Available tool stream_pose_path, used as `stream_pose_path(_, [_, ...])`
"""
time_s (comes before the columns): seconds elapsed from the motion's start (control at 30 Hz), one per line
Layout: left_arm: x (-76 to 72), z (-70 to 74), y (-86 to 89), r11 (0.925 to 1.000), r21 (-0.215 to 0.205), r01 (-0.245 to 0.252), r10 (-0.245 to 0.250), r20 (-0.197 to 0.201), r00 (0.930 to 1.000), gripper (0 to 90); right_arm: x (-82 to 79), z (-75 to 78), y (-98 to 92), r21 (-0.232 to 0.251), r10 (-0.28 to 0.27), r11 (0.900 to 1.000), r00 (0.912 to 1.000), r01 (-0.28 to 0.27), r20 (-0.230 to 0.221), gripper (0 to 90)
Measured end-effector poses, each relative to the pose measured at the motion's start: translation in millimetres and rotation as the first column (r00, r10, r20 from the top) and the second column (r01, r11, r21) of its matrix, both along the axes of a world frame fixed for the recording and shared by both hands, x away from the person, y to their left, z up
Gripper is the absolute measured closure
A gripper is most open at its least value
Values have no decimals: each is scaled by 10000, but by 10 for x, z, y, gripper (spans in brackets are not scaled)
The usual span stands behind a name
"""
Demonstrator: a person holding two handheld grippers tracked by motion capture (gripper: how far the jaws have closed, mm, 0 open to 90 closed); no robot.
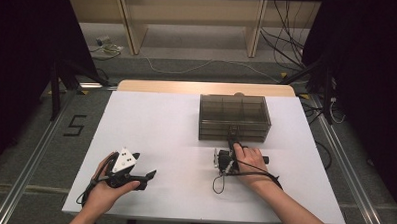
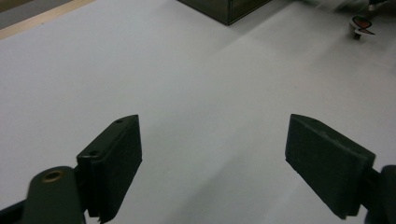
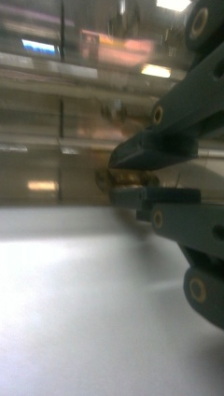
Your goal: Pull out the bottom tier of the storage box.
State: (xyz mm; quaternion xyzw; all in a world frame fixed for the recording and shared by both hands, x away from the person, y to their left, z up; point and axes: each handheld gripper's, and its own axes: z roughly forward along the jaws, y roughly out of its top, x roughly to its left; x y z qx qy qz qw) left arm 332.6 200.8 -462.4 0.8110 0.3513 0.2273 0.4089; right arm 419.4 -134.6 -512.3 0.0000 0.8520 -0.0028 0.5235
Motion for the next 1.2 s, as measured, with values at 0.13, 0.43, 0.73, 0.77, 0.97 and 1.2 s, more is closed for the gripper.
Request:
stream_pose_path(0.13, [-8,2,-5,10000,-14,19,-19,17,10000,186,27,-29,-13,-4,-121,9999,9998,122,150,758])
stream_pose_path(0.43, [-8,2,-8,10000,52,70,-70,5,10000,186,20,-70,47,-217,-183,9996,9982,195,565,792])
stream_pose_path(0.73, [-6,3,-8,10000,38,90,-90,2,10000,187,11,-78,43,-204,-189,9996,9977,203,647,803])
stream_pose_path(0.77, [-6,2,-7,10000,33,84,-84,-2,10000,187,9,-78,43,-202,-199,9996,9976,213,657,805])
stream_pose_path(0.97, [-8,3,-4,10000,31,72,-72,9,10000,188,-1,-63,44,-201,-233,9995,9974,247,685,809])
stream_pose_path(1.2, [-7,3,-1,10000,5,43,-43,9,10000,189,-8,-66,41,-213,-248,9994,9971,264,713,811])
